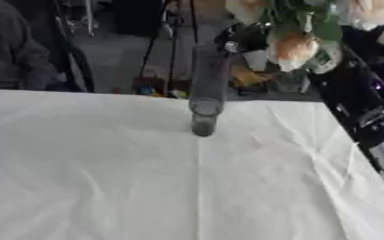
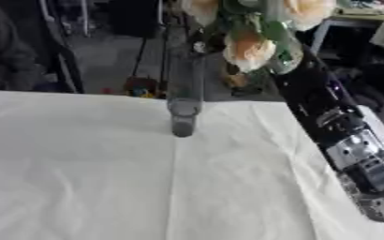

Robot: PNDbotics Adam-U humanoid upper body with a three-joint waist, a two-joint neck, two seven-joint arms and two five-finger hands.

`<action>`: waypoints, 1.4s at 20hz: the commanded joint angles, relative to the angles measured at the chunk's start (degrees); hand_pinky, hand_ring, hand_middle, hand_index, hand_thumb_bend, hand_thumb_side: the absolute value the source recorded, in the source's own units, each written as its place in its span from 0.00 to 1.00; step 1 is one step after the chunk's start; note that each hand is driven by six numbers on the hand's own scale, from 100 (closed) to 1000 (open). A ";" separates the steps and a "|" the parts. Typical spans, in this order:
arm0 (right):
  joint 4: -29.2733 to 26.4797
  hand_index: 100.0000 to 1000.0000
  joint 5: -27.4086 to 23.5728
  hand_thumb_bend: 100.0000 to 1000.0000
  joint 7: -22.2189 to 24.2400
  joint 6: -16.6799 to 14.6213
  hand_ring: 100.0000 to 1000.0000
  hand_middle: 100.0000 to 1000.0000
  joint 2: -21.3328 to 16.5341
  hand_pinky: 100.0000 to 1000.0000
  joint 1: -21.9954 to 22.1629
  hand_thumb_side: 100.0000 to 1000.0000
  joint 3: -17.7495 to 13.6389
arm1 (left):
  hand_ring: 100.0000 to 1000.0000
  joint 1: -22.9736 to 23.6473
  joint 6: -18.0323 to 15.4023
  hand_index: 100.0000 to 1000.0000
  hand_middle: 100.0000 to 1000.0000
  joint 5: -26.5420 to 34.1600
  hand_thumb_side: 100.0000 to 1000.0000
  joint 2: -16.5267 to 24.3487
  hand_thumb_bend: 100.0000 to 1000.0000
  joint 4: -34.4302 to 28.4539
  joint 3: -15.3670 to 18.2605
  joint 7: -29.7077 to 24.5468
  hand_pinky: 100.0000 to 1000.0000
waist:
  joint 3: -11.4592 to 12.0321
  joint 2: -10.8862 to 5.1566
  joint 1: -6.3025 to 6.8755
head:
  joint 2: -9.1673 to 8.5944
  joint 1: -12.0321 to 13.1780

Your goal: Arrange flowers into the vase.

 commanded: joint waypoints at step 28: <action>0.68 0.95 -1.33 0.00 1.82 -1.58 0.82 0.78 -2.37 1.00 -1.77 0.52 -1.33 | 0.63 -0.15 0.52 0.52 0.70 -0.39 0.71 2.26 0.97 -0.23 0.82 -0.30 0.65 | -0.49 -1.31 -0.73 | 0.68 0.85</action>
